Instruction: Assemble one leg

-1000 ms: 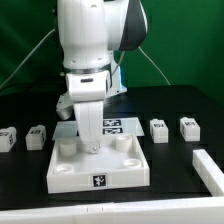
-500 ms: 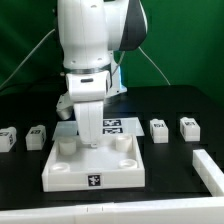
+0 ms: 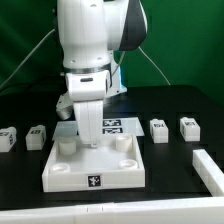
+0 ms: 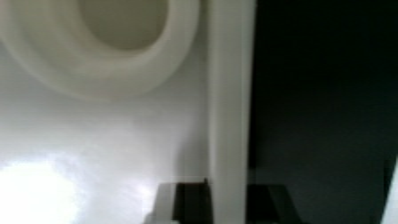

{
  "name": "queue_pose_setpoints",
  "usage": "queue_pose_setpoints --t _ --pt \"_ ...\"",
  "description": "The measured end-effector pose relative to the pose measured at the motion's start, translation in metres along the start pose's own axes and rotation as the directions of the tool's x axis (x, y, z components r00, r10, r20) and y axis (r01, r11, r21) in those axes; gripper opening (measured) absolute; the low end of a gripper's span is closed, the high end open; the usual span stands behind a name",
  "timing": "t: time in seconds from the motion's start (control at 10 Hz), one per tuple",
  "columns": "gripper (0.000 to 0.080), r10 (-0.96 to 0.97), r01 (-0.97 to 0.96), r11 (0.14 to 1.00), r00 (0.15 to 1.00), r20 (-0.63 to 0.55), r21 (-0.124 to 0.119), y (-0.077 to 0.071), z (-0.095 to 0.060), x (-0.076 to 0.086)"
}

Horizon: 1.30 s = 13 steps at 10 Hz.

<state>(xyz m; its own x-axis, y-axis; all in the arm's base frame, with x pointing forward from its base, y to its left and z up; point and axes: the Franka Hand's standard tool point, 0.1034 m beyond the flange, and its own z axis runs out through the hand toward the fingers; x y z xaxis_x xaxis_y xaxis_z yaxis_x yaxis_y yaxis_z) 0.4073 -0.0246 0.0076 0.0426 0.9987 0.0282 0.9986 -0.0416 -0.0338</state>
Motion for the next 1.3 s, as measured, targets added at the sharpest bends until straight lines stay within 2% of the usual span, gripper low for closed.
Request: queue_pose_setpoints --t 0.3,0.4,0.6,0.9,1.1,1.3 --pt "0.0058 -0.001 0.001 1.0 1.0 0.0 -0.002 0.002 0.0 0.001" --pt "0.0058 -0.01 0.01 1.0 1.0 -0.002 -0.008 0.01 -0.002 0.005" --pt "0.0058 -0.033 0.033 0.999 0.999 -0.012 -0.019 0.022 -0.002 0.019" --pt "0.0058 -0.069 0.068 0.997 0.997 -0.04 -0.039 0.029 -0.001 0.054" --pt "0.0058 -0.041 0.039 0.998 0.998 -0.054 -0.052 0.043 0.001 0.071" --pt "0.0058 -0.006 0.002 0.998 0.998 -0.059 -0.058 0.064 0.0 0.077"
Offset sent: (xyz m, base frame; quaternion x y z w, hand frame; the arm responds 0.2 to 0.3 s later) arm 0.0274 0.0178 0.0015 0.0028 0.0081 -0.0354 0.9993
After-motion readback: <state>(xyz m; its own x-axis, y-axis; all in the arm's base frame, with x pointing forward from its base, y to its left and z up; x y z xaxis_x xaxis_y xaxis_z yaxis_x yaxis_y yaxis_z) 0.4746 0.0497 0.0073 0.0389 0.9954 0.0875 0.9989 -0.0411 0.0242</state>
